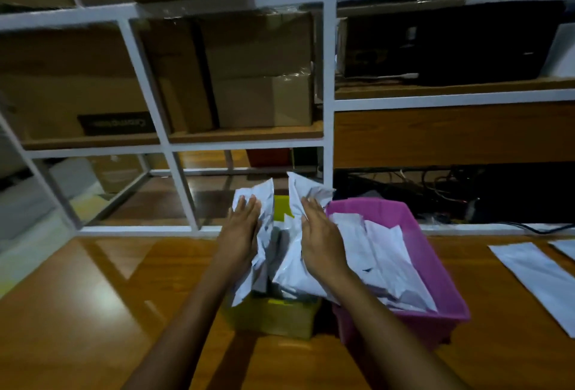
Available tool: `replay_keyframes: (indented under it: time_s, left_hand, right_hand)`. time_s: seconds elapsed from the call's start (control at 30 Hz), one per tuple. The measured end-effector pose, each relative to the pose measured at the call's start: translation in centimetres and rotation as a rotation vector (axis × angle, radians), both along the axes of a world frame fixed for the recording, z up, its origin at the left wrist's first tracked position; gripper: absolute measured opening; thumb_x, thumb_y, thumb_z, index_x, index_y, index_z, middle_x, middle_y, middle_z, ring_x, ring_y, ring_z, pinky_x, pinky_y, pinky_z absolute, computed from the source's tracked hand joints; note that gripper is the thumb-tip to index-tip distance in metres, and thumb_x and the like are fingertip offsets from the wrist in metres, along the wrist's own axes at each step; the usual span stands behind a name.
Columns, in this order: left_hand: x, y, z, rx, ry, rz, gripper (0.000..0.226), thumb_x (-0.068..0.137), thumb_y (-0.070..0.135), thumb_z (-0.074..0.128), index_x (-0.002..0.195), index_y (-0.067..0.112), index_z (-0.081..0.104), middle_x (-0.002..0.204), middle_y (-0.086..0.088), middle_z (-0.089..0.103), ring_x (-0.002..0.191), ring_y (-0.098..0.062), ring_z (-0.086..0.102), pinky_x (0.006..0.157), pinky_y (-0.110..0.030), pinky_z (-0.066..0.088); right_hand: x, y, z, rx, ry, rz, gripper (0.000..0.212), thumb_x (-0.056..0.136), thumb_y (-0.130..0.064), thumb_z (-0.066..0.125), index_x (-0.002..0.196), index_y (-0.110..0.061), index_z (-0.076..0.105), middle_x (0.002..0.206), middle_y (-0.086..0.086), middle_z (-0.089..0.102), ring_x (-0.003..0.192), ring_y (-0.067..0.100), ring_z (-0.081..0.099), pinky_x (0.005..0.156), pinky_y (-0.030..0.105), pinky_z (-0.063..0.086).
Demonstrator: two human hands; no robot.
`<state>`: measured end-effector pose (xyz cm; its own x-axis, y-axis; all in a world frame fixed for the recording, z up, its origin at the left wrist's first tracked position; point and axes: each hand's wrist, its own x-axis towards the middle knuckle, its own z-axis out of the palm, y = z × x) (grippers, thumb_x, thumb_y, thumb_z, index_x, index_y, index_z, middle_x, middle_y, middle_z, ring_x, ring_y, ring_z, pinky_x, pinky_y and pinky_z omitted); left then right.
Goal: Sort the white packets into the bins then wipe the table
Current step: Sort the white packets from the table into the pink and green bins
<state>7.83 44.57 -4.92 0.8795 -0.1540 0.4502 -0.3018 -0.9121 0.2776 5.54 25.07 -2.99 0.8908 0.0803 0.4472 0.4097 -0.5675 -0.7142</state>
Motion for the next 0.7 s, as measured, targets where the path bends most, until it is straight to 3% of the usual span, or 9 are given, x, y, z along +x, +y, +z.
replay_keyframes:
  time_s: [0.07, 0.13, 0.23, 0.3, 0.43, 0.53, 0.63, 0.7]
  left_hand:
    - [2.4, 0.9, -1.5, 0.046, 0.098, -0.029, 0.068, 0.092, 0.04, 0.012, 0.143, 0.004, 0.04, 0.152, -0.017, 0.031, 0.144, -0.036, 0.018, 0.116, -0.043, 0.013]
    - [4.4, 1.5, -3.5, 0.116, 0.15, -0.058, 0.063, 0.096, 0.039, 0.019, 0.134, 0.0, 0.051, 0.142, -0.024, 0.046, 0.136, -0.044, 0.035, 0.109, -0.053, 0.032]
    - [6.1, 1.5, -5.5, 0.204, 0.229, -0.08, 0.071, 0.104, 0.037, 0.008, 0.11, -0.003, 0.066, 0.112, -0.026, 0.066, 0.105, -0.044, 0.063, 0.084, -0.049, 0.054]
    - [6.9, 1.2, -7.2, 0.23, 0.265, -0.088, 0.076, 0.104, 0.038, 0.005, 0.105, -0.005, 0.068, 0.106, -0.025, 0.068, 0.096, -0.042, 0.067, 0.079, -0.048, 0.057]
    - [8.0, 1.4, -9.2, 0.321, 0.392, -0.041, 0.08, 0.101, 0.049, 0.007, 0.123, -0.008, 0.059, 0.124, -0.032, 0.058, 0.117, -0.047, 0.056, 0.094, -0.058, 0.046]
    - [8.5, 1.5, -10.1, 0.345, 0.392, -0.026, 0.091, 0.096, 0.057, -0.005, 0.134, -0.007, 0.049, 0.137, -0.032, 0.046, 0.128, -0.047, 0.045, 0.106, -0.057, 0.034]
    - [8.8, 1.2, -10.0, 0.334, 0.379, -0.069, 0.113, 0.076, 0.068, -0.031, 0.148, -0.003, 0.021, 0.153, -0.028, 0.018, 0.144, -0.043, 0.015, 0.118, -0.05, 0.008]
    - [8.3, 1.2, -9.1, 0.318, 0.378, -0.059, 0.109, 0.072, 0.067, -0.026, 0.151, 0.002, 0.011, 0.157, -0.024, 0.008, 0.147, -0.038, 0.005, 0.119, -0.044, 0.0]
  right_hand:
    - [2.8, 2.2, -1.3, -0.108, 0.047, -0.029, 0.048, 0.101, -0.007, 0.038, 0.148, -0.014, 0.033, 0.157, 0.008, 0.028, 0.146, 0.02, 0.021, 0.116, 0.03, 0.021]
    - [5.4, 3.7, -3.2, -0.268, 0.114, -0.044, 0.057, 0.097, -0.002, 0.04, 0.151, -0.016, 0.027, 0.159, 0.009, 0.02, 0.147, 0.023, 0.017, 0.118, 0.036, 0.021]
    - [8.1, 4.4, -6.5, -0.494, 0.321, -0.06, 0.057, 0.098, -0.007, 0.034, 0.152, -0.017, 0.018, 0.161, 0.014, 0.01, 0.148, 0.029, 0.011, 0.119, 0.04, 0.016]
    - [9.0, 4.6, -8.3, -0.587, 0.464, -0.065, 0.057, 0.099, -0.012, 0.036, 0.152, -0.016, 0.017, 0.16, 0.018, 0.006, 0.147, 0.032, 0.01, 0.118, 0.043, 0.016]
    - [9.8, 5.5, -10.8, -0.691, 0.543, -0.099, 0.058, 0.102, -0.035, 0.03, 0.153, -0.016, 0.009, 0.161, 0.017, -0.004, 0.148, 0.033, 0.0, 0.118, 0.05, 0.007]
    - [10.1, 5.5, -11.6, -0.734, 0.554, -0.096, 0.063, 0.102, -0.042, 0.024, 0.153, -0.014, 0.001, 0.16, 0.019, -0.01, 0.148, 0.034, -0.006, 0.119, 0.05, 0.003]
    - [10.3, 5.2, -11.4, -0.725, 0.592, -0.069, 0.063, 0.103, -0.042, 0.024, 0.153, -0.015, -0.001, 0.16, 0.019, -0.011, 0.148, 0.034, -0.008, 0.119, 0.05, 0.001]
    - [10.2, 5.2, -10.9, -0.715, 0.603, -0.051, 0.062, 0.103, -0.042, 0.023, 0.153, -0.015, -0.001, 0.16, 0.018, -0.01, 0.148, 0.033, -0.007, 0.119, 0.05, 0.001]
